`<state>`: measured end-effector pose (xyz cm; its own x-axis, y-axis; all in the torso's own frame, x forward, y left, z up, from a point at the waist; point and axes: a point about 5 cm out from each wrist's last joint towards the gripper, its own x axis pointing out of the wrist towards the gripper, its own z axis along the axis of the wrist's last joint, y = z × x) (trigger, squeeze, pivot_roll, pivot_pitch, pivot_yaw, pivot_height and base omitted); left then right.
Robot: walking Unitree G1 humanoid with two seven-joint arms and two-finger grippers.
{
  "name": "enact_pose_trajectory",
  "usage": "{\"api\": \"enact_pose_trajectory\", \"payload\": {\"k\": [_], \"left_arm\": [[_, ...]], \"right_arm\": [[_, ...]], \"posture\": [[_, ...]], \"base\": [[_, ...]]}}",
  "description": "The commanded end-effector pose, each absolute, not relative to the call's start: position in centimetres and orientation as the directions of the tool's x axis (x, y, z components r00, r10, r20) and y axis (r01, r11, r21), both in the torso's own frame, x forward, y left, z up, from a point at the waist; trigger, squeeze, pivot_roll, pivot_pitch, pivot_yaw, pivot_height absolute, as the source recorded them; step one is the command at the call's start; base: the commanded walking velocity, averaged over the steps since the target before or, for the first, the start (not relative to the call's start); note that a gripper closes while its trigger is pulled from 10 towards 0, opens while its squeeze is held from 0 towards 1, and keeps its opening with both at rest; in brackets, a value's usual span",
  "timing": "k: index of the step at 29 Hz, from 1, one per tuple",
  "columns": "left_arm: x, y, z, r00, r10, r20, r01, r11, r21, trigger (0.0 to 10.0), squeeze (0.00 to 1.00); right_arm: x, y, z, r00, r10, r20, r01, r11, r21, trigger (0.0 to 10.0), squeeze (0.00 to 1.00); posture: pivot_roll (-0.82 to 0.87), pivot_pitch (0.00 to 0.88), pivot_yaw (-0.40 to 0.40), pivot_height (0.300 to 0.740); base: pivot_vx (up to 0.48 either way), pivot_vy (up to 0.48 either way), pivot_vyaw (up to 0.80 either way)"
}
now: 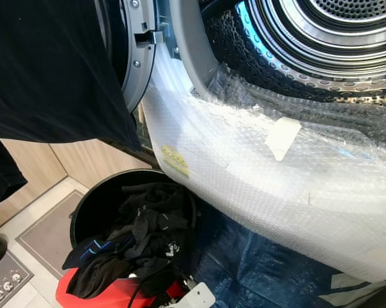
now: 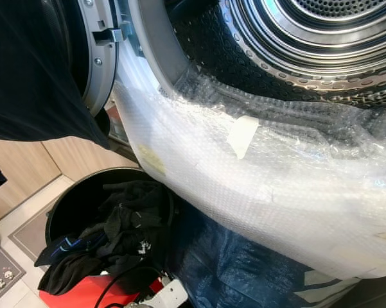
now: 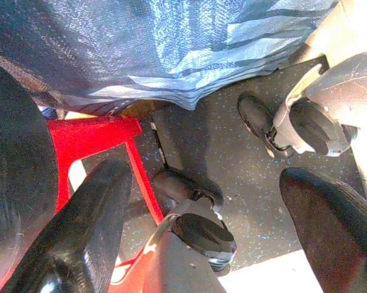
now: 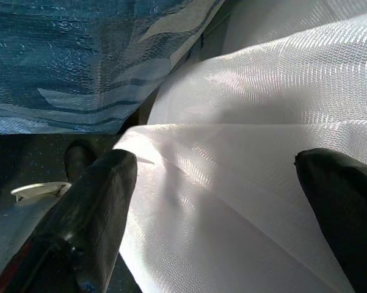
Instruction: Clothes washing
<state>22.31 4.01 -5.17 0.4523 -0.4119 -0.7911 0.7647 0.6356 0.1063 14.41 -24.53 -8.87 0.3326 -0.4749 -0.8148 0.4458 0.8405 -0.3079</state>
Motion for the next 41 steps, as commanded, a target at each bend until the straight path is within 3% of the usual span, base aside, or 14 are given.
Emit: {"api": "enact_pose_trajectory", "payload": {"k": [1, 23, 28, 41], "left_arm": [[23.0, 11.8, -6.0, 0.574, -0.272, -0.772, 0.347, 0.935, -0.072, 10.0, 0.0], [23.0, 11.8, -6.0, 0.574, -0.272, -0.772, 0.347, 0.935, -0.072, 10.0, 0.0], [22.0, 9.8, -6.4, 0.502, -0.364, -0.784, 0.493, 0.866, -0.087, 10.0, 0.0], [22.0, 8.7, -6.1, 0.464, -0.436, -0.771, 0.57, 0.813, -0.117, 10.0, 0.0]], "right_arm": [[17.0, -20.3, -8.9, 0.507, -0.186, -0.842, 0.384, 0.923, 0.027, 10.0, 0.0], [17.0, -20.3, -8.9, 0.507, -0.186, -0.842, 0.384, 0.923, 0.027, 10.0, 0.0], [17.3, -20.3, -8.7, 0.524, -0.179, -0.833, 0.29, 0.957, -0.023, 10.0, 0.0], [16.9, -20.5, -8.9, 0.516, -0.177, -0.838, 0.26, 0.965, -0.044, 10.0, 0.0]], "posture": [[0.02, 0.064, -0.078, 0.74], [0.02, 0.064, -0.078, 0.74], [0.02, 0.043, -0.09, 0.74], [0.02, 0.055, -0.091, 0.74]], "base": [[0.0, 0.0, 0.0], [0.0, 0.0, 0.0], [0.0, 0.0, 0.0], [0.0, 0.0, 0.0]]}}
